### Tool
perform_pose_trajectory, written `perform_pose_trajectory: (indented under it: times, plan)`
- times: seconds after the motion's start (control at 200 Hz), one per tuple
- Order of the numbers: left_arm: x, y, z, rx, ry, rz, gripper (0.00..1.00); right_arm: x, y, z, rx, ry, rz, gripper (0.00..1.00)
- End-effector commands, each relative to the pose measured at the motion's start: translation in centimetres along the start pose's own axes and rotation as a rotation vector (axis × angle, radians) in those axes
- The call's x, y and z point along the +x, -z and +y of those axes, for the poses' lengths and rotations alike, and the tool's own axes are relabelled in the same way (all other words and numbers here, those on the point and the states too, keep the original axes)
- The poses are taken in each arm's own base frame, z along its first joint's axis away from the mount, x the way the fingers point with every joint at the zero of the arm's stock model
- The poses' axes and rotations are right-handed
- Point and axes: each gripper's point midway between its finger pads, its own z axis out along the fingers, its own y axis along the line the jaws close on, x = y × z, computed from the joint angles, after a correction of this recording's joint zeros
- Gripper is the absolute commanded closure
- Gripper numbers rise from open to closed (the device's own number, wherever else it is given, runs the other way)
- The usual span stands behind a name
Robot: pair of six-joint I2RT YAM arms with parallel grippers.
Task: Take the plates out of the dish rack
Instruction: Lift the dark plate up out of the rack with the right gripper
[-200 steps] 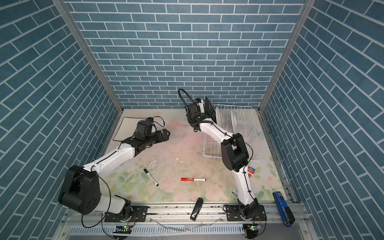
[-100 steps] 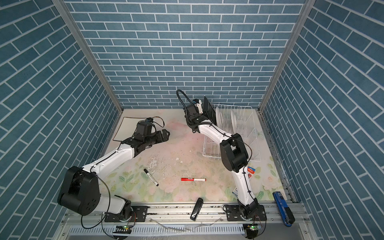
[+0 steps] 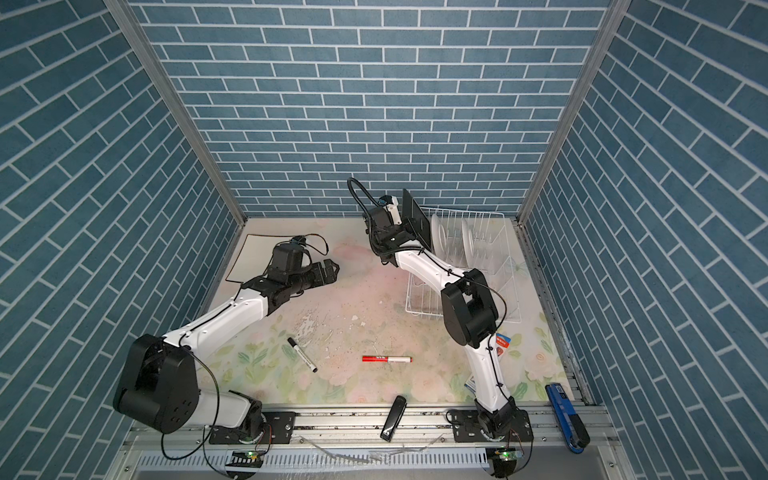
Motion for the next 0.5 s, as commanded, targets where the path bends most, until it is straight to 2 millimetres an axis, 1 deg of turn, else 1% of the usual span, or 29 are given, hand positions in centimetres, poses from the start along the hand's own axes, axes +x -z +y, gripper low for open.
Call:
perform_pose_trajectory:
  times: [0.0, 0.295, 0.495]
  plan:
    - [0.3, 0.5, 0.3, -0.011, -0.007, -0.003, 0.00, -4.6, 2.9, -5.6, 0.098, -0.157, -0.103, 1.00]
    - [0.2, 0.8, 0.2, -0.010, -0.007, -0.010, 0.00, -5.7, 3.8, -6.3, 0.113, -0.155, -0.132, 1.00]
    - [0.2, 1.2, 0.2, -0.009, -0.008, -0.016, 0.00, -6.6, 4.9, -6.6, 0.105, -0.163, -0.158, 1.00]
